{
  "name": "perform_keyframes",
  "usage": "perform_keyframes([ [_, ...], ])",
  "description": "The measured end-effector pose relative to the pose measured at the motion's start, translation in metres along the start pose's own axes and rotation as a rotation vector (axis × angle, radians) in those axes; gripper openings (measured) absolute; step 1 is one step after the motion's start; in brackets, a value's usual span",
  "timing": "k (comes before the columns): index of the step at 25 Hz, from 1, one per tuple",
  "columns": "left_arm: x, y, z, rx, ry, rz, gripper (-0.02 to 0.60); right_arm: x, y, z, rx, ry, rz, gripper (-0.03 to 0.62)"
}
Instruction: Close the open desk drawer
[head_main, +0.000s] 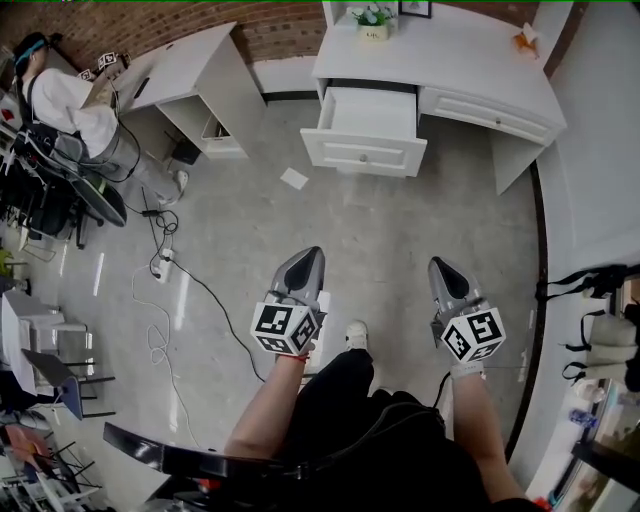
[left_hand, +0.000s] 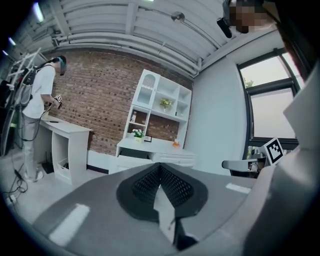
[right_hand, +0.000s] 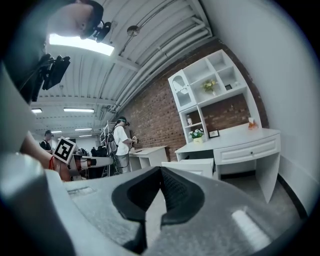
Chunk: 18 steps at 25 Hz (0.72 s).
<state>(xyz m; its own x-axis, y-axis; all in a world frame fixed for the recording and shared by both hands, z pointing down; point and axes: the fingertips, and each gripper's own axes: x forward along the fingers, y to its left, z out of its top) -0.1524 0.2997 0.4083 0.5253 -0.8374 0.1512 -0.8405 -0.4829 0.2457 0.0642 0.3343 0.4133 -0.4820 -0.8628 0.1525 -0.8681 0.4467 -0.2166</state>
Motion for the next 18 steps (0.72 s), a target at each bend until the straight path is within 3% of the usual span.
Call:
perform_keyframes([
  [8, 0.043, 0.033, -0.001, 0.01, 0.027, -0.051, 0.003, 0.052, -0.018, 0.0, 0.049, -0.026, -0.057, 0.002],
  [18, 0.086, 0.044, -0.012, -0.017, 0.055, -0.061, 0.003, 0.086, -0.045, -0.017, 0.069, 0.028, -0.054, 0.002],
])
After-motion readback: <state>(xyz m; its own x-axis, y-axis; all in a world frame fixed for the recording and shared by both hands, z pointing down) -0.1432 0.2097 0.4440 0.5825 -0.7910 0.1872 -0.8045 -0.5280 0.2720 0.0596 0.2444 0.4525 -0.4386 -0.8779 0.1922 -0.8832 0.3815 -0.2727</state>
